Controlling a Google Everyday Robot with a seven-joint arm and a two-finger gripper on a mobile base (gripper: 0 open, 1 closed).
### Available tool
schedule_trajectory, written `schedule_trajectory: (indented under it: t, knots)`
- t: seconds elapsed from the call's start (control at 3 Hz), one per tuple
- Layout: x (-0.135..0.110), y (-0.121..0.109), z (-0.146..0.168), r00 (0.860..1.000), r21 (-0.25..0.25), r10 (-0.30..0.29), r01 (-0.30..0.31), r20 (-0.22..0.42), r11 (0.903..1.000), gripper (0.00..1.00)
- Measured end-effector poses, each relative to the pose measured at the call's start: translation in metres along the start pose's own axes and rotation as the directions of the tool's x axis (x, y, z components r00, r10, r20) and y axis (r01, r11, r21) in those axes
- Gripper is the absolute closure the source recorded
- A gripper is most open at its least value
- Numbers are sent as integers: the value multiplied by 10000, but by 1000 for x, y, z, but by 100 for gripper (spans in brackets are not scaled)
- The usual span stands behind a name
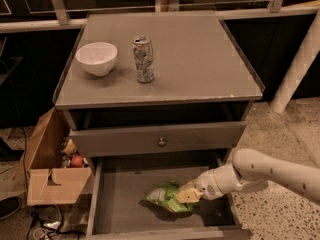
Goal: Place green rice chip bag into middle drawer
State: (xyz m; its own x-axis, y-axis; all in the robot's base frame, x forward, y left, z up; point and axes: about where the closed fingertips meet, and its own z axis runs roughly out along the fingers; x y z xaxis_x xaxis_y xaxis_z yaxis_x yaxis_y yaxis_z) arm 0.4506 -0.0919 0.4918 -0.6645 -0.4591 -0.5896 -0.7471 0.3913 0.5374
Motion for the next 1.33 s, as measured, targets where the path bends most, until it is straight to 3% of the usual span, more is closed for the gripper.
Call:
schedule_trajectory:
  t: [0.33,1.0,1.33]
  knots:
    - [19,-4,18,9980,-399,125,-100,627,9992,100]
    - [52,-4,46,9946,-888,365,-279,968,9957,100]
    - [52,-4,47,9946,-897,369,-282,967,9956,81]
